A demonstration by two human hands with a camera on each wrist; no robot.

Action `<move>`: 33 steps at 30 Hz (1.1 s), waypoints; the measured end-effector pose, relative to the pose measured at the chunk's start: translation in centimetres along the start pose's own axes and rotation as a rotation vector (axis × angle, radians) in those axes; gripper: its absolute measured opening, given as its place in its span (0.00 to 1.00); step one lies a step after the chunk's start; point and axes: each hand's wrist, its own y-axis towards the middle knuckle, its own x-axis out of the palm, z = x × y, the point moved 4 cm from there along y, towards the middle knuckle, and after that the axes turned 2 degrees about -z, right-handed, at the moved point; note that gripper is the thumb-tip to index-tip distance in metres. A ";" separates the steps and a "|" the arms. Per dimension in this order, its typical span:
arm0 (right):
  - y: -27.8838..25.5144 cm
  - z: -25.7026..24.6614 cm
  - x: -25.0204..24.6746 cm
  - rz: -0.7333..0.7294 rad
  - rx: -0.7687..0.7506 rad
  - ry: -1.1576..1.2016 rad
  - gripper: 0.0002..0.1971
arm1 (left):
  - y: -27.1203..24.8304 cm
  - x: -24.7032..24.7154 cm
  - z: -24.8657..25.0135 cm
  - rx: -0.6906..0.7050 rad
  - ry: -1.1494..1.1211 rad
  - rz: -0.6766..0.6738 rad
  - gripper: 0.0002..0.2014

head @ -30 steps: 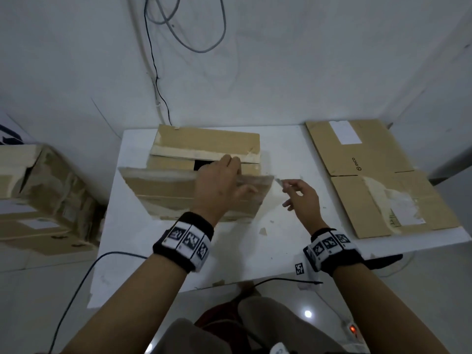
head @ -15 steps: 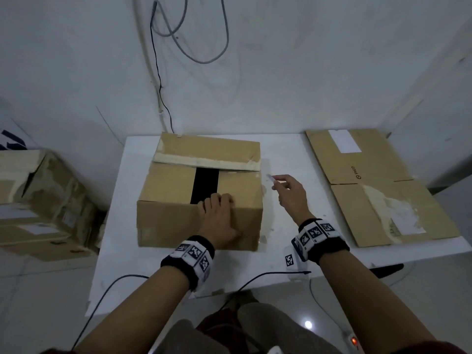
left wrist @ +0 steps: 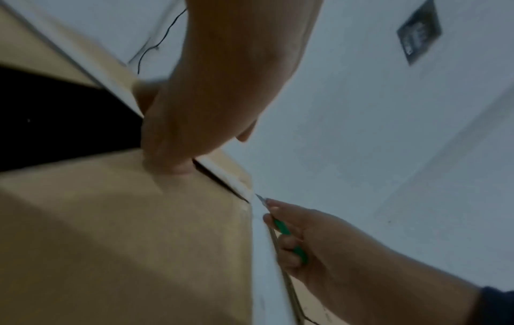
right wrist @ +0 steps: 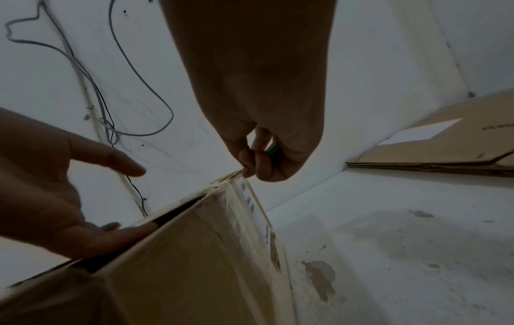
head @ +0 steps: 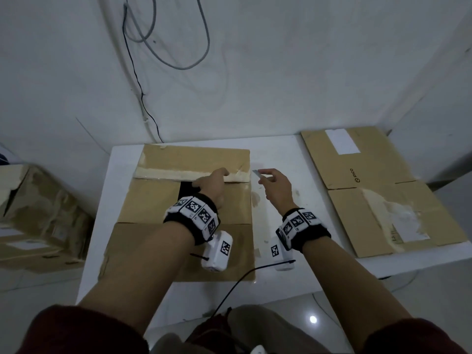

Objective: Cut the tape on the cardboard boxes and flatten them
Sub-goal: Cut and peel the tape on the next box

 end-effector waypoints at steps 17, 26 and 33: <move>0.0 0.5 0.4 -0.012 -0.030 0.057 0.07 | 0.8 2.1 -1.9 0.061 -0.583 -0.214 0.27; 0.5 -0.1 0.3 -0.041 0.001 0.077 0.06 | 0.7 2.3 -2.0 0.146 -0.619 -0.241 0.31; 0.8 -0.4 0.0 -0.097 -0.005 0.006 0.05 | 0.5 2.0 -3.0 0.207 -0.588 -0.282 0.23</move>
